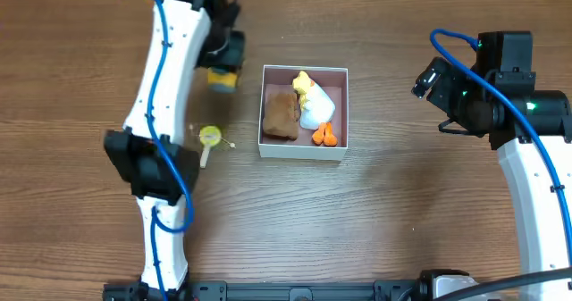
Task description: Pack container
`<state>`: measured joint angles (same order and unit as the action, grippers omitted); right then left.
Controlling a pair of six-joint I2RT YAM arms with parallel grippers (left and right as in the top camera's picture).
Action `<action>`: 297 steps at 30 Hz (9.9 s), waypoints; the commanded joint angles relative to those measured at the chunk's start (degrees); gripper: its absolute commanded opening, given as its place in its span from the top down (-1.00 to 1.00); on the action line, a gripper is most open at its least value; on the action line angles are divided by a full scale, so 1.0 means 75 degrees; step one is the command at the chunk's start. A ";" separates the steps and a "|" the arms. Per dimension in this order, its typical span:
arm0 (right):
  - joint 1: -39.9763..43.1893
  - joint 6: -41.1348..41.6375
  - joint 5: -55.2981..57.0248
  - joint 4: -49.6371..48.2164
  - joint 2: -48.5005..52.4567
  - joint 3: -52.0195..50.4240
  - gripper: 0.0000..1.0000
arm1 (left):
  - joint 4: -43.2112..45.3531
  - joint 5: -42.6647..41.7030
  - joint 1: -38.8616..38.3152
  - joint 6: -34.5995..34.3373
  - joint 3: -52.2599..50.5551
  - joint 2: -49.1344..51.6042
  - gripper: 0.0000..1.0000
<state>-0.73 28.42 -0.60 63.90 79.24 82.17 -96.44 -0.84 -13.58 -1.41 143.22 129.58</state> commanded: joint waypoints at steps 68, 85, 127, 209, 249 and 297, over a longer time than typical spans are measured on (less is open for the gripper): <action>0.0020 -0.0259 0.0073 0.0539 0.0009 0.0085 -1.00 | 0.1294 0.1253 0.0571 -0.1323 -0.7822 -0.7816 -1.00; 0.0020 -0.0256 0.0073 0.0583 0.0009 0.0052 -1.00 | 0.5164 0.0309 0.2722 -0.0831 -0.9384 -0.3054 -0.86; 0.0020 -0.0256 0.0152 0.0440 0.0009 0.0052 -1.00 | 0.4092 -0.0277 -0.2850 0.0166 -0.3075 -0.0323 0.45; 0.0006 -0.0822 -0.0449 0.0289 0.0009 0.0052 -1.00 | -0.0047 0.2247 -0.2055 -0.2282 -0.2486 -0.6315 -0.19; 0.0009 -0.0790 -0.0452 0.0265 0.0017 -0.0265 -1.00 | 0.6446 -0.0032 0.0790 0.0533 -1.0687 -0.2838 0.86; 0.0009 -0.2261 -0.2605 0.0085 -0.4750 0.0571 -1.00 | -0.0047 0.2226 -0.1478 -0.2127 -0.2541 -0.7376 -1.00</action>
<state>-0.78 13.13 -18.70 65.19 52.47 84.47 -96.07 11.03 -24.99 -14.61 123.85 78.32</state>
